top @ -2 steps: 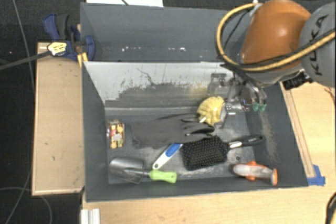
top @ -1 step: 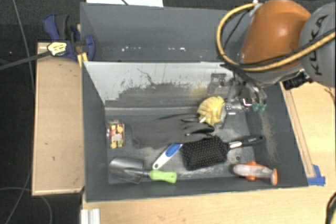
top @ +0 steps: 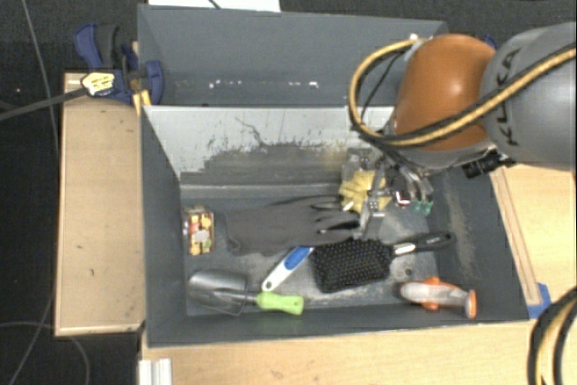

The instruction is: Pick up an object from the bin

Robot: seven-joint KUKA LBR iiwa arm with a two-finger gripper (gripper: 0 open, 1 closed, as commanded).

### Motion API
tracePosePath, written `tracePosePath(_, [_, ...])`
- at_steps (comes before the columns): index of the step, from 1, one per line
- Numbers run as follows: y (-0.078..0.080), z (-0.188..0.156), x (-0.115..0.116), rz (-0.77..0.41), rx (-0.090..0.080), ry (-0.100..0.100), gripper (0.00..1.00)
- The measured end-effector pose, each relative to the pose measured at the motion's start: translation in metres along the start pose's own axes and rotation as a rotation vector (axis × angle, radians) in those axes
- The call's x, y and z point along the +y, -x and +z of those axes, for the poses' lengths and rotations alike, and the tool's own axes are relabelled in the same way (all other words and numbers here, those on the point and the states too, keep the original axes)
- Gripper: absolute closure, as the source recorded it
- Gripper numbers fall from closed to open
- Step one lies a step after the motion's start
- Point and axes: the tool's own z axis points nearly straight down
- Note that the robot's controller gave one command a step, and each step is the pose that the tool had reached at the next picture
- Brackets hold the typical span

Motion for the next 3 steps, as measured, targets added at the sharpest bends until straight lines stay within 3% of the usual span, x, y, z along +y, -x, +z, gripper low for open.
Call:
tracePosePath(1, [-0.001,-0.002,0.0,0.0,0.003,0.0,0.0])
tracePosePath(2, [-0.004,-0.05,0.004,-0.072,-0.01,-0.001,0.0])
tracePosePath(3, [-0.013,0.041,-0.001,0.022,-0.001,0.001,0.0])
